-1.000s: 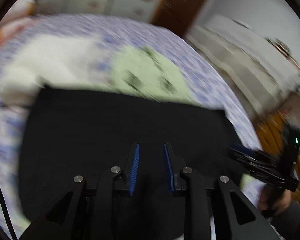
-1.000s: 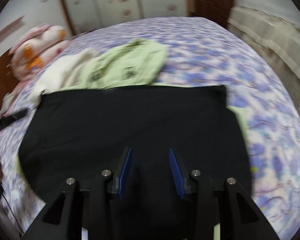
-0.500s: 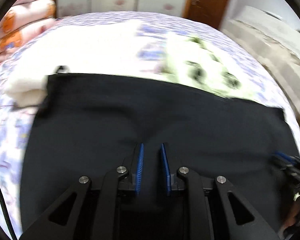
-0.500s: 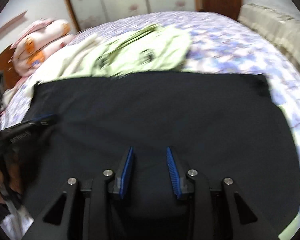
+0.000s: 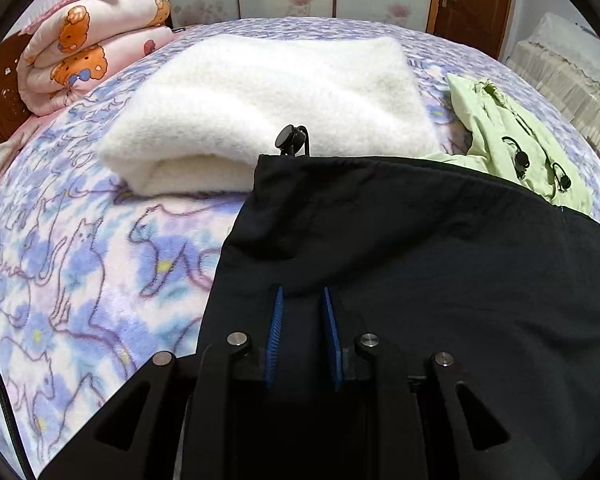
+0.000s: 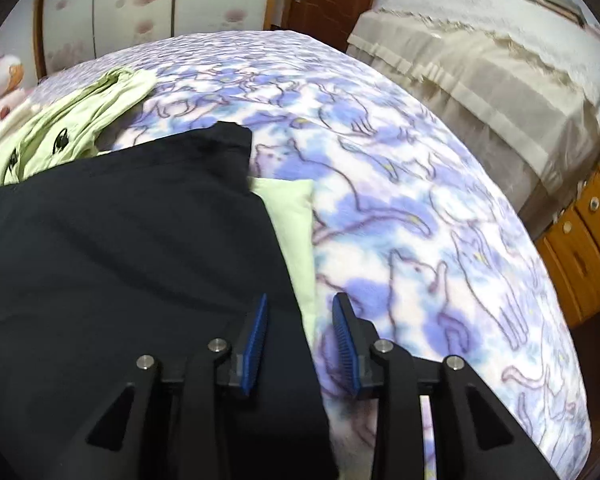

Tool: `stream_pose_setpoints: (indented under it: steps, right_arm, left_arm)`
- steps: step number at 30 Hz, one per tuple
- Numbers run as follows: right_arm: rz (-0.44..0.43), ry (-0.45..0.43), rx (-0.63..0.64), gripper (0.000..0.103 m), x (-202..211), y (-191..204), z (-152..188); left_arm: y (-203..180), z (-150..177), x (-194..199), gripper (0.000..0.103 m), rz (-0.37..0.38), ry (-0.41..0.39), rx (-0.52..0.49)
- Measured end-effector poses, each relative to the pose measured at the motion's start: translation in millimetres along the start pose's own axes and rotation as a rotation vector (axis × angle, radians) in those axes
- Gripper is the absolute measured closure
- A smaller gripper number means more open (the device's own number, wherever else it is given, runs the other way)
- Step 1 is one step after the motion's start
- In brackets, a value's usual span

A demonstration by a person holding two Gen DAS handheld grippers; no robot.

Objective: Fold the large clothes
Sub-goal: 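Lower the hem onto the jacket near the hood and open both grippers, then smooth the folded black bundle flat with both grippers open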

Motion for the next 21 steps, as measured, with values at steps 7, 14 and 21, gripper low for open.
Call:
stream_pose_setpoints:
  steps: [7,14,21]
  right_arm:
    - [-0.063,0.013,-0.033,0.070,26.8,12.0,-2.5]
    - [-0.247,-0.035,0.052,0.068,94.5,78.0,12.1]
    - [-0.337,-0.002,0.214,0.068,115.7,142.9,56.3]
  left_arm:
    - [-9.6,4.8,34.4,0.045,-0.007,0.017,0.001]
    - [-38.4,52.0,90.6,0.044,0.083,0.067,-0.001]
    - [-42.1,119.4,102.4,0.044,0.075,0.137,0.012]
Point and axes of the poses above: each gripper's, at about its wrist camera, not at the fingertips, and x roughly against the way its jaws point, y to its left, z to its underside, the point moved 6 cm from there along -x, roughly the way its jaws point, and after that the axes turned 7 degrees about x, right-handed, at the moved point
